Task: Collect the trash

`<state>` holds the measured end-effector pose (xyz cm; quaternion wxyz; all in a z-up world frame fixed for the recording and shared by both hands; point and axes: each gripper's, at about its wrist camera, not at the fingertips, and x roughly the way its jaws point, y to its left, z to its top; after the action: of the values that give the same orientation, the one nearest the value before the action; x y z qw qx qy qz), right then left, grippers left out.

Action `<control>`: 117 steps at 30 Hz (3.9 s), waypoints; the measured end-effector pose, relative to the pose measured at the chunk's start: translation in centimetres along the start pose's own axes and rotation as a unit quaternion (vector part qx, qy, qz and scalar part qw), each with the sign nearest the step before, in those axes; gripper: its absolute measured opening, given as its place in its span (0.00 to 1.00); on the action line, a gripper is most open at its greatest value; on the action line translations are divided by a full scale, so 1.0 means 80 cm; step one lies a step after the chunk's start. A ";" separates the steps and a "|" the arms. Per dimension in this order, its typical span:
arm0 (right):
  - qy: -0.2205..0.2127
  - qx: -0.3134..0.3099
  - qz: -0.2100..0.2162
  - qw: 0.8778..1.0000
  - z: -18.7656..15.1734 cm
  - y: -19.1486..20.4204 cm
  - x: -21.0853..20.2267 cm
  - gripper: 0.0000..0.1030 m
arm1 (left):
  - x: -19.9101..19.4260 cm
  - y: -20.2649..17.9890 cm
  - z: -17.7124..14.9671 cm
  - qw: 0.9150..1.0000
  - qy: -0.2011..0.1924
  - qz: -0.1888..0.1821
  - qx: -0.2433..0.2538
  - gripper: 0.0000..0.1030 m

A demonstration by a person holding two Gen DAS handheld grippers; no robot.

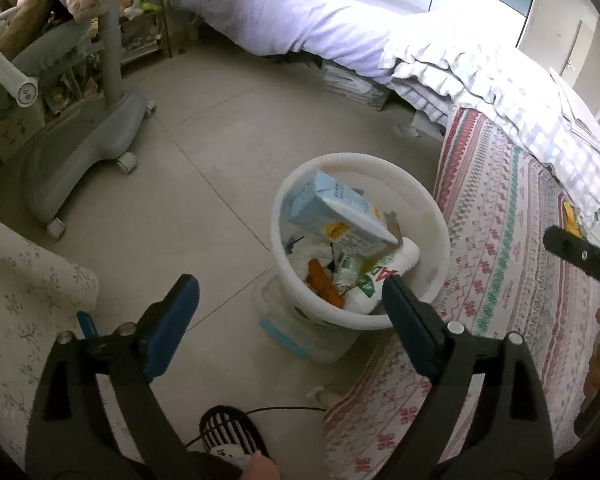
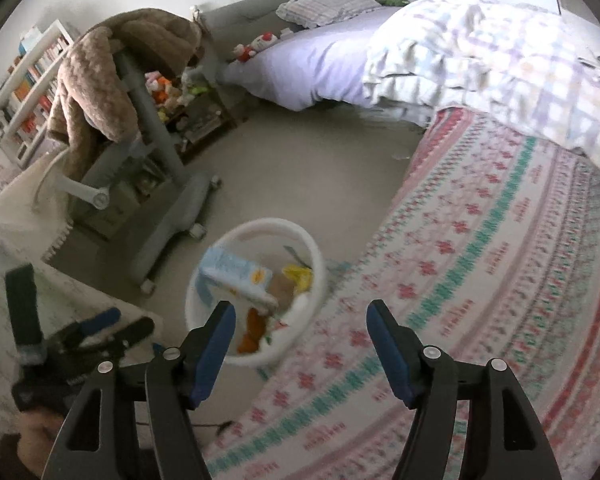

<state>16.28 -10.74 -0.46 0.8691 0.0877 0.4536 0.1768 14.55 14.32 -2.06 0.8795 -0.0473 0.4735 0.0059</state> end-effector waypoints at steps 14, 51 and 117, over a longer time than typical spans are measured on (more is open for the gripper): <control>-0.034 0.042 -0.081 0.995 -0.023 -0.078 -0.082 0.81 | -0.015 -0.066 0.003 0.999 -0.010 -0.012 0.031 0.96; -0.048 0.178 -0.191 0.964 -0.046 -0.290 -0.180 0.84 | 0.001 -0.274 0.035 0.993 0.002 -0.081 0.084 0.97; -0.024 0.107 -0.271 0.956 0.044 -0.441 -0.076 0.67 | 0.116 -0.416 0.043 0.978 0.047 -0.175 0.104 0.88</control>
<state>24.00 -45.62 -4.91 0.8807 0.0583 0.4554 -0.1166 24.41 -18.85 -5.34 0.8437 -0.0377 0.4967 -0.2001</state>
